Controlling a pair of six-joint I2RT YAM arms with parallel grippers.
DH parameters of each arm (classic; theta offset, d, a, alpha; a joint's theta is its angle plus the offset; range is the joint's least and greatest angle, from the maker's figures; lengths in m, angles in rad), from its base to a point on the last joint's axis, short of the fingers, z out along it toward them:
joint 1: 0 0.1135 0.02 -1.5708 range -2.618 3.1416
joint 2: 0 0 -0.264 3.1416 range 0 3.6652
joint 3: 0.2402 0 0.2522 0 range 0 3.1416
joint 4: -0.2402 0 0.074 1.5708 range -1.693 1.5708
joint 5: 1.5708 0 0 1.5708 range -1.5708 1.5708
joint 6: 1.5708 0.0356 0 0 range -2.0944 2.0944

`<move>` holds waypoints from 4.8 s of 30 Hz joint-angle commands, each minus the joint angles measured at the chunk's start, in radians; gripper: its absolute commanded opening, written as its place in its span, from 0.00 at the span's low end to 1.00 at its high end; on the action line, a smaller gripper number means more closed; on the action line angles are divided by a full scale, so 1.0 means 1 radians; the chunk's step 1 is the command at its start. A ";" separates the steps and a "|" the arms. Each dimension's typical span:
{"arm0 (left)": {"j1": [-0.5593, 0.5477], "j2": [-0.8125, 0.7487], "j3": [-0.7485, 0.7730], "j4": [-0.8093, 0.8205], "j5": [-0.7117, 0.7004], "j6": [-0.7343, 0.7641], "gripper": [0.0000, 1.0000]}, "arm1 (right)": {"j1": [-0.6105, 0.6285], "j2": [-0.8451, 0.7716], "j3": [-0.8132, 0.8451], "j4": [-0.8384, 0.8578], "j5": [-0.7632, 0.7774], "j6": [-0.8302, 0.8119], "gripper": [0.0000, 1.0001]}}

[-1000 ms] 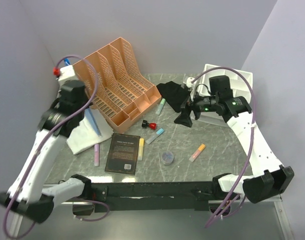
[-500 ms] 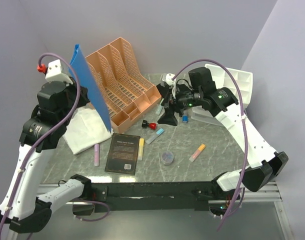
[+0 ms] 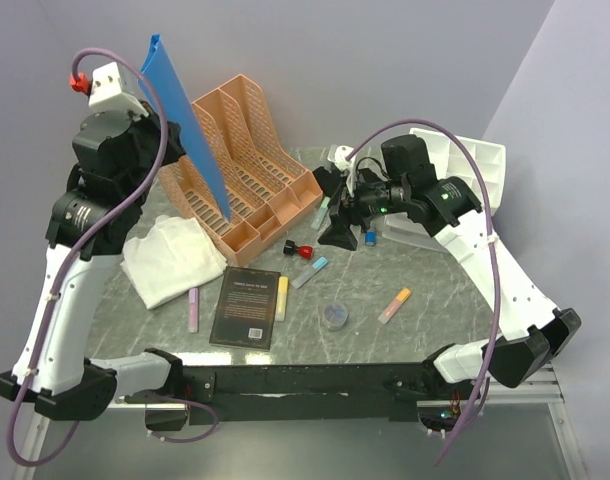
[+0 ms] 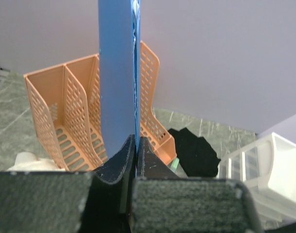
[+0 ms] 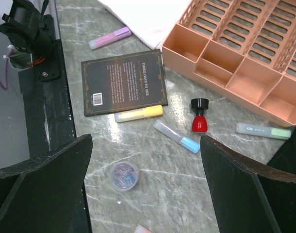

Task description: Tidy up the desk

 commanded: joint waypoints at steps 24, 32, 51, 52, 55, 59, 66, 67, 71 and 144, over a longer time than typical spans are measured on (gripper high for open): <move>-0.085 0.195 -0.333 0.828 -0.304 0.310 0.01 | -0.023 -0.066 -0.060 0.046 0.056 0.001 1.00; -0.142 0.266 -0.464 1.052 -0.457 0.384 0.01 | -0.027 -0.073 -0.080 0.044 0.063 -0.002 1.00; -0.168 0.438 -0.501 1.151 -0.486 0.361 0.01 | -0.037 -0.101 -0.123 0.043 0.067 -0.017 1.00; -0.171 0.438 -0.510 1.138 -0.482 0.353 0.01 | -0.037 -0.101 -0.125 0.043 0.067 -0.017 1.00; -0.173 0.435 -0.525 1.105 -0.473 0.309 0.03 | -0.038 -0.103 -0.126 0.043 0.066 -0.021 1.00; -0.171 0.405 -0.542 1.071 -0.459 0.246 0.40 | -0.038 -0.104 -0.126 0.043 0.061 -0.021 1.00; -0.145 0.427 -0.446 0.889 -0.417 0.145 0.74 | -0.038 -0.096 -0.116 0.041 0.058 -0.021 1.00; -0.138 0.430 -0.420 0.868 -0.404 0.128 0.78 | -0.038 -0.100 -0.116 0.041 0.058 -0.022 1.00; -0.090 0.442 -0.344 0.767 -0.344 0.047 0.84 | -0.038 -0.106 -0.123 0.041 0.061 -0.024 1.00; -0.098 0.424 -0.388 0.972 -0.453 0.233 0.99 | -0.073 -0.162 -0.169 0.007 0.079 -0.057 1.00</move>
